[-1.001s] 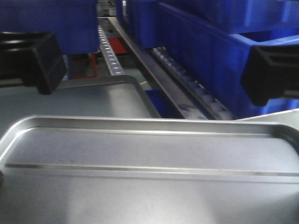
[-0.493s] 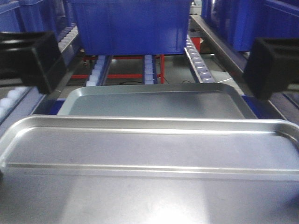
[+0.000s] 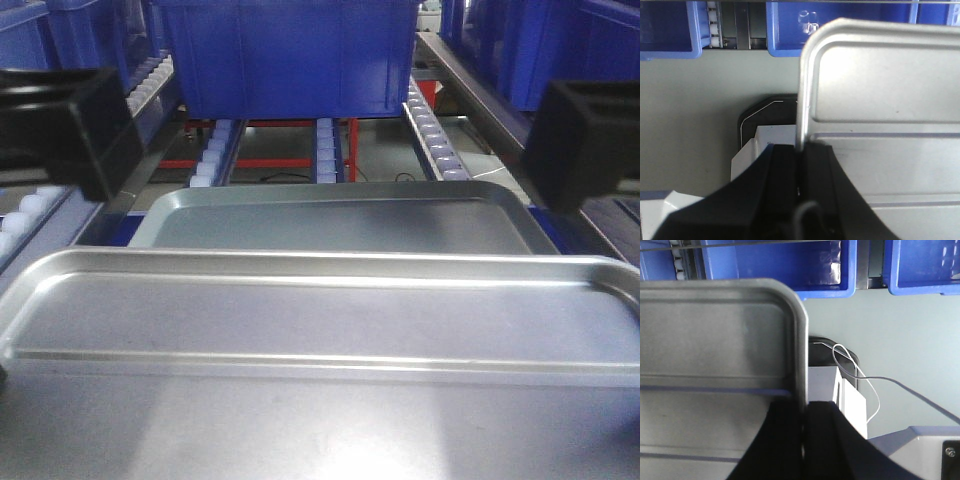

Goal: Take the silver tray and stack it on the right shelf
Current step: 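Approach the shelf holding the larger grey tray, tray held level, then extend both arms and lower the silver tray into the grey tray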

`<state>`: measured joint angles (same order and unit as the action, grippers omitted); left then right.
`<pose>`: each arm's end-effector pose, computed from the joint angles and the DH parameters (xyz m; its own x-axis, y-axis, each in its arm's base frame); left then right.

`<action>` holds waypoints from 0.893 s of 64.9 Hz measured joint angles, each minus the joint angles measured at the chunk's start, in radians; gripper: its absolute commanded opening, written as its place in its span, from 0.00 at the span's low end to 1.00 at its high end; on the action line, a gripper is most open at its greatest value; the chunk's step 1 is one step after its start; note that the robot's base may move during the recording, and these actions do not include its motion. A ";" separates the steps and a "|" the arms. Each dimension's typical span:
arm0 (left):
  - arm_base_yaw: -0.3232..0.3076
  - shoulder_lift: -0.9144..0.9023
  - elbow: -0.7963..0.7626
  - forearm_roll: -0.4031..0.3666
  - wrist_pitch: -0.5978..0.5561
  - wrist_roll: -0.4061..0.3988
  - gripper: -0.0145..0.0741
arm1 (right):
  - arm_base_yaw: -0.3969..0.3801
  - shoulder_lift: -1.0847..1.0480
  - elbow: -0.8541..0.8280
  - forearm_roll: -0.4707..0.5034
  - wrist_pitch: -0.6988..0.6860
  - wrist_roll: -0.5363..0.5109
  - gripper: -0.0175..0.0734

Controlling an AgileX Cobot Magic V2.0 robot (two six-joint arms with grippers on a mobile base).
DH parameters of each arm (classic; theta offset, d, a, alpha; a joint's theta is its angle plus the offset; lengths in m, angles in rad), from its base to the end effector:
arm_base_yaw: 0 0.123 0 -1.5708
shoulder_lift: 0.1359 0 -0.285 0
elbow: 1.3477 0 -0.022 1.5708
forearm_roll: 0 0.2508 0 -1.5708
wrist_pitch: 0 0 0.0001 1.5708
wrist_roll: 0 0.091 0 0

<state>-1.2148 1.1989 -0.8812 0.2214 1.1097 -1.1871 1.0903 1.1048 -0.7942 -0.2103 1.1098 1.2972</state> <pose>0.0878 -0.1847 0.2775 -0.9566 0.0818 -0.2798 0.1200 0.9852 -0.1221 0.0977 0.1507 0.2718 -0.9544 0.1518 -0.2570 0.1122 0.9803 0.1624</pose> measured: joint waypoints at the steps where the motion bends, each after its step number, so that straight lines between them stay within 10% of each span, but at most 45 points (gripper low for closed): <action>1: 0.000 0.000 0.000 0.000 0.000 0.000 0.05 | 0.000 0.000 0.000 0.000 0.000 0.000 0.26; 58: 0.000 0.000 -0.002 0.019 -0.001 0.000 0.05 | 0.000 -0.001 0.000 0.000 0.000 0.000 0.26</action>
<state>-1.2148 1.1989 -0.8831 0.2407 1.1090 -1.1871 1.0903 1.1039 -0.7942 -0.2103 1.1098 1.2972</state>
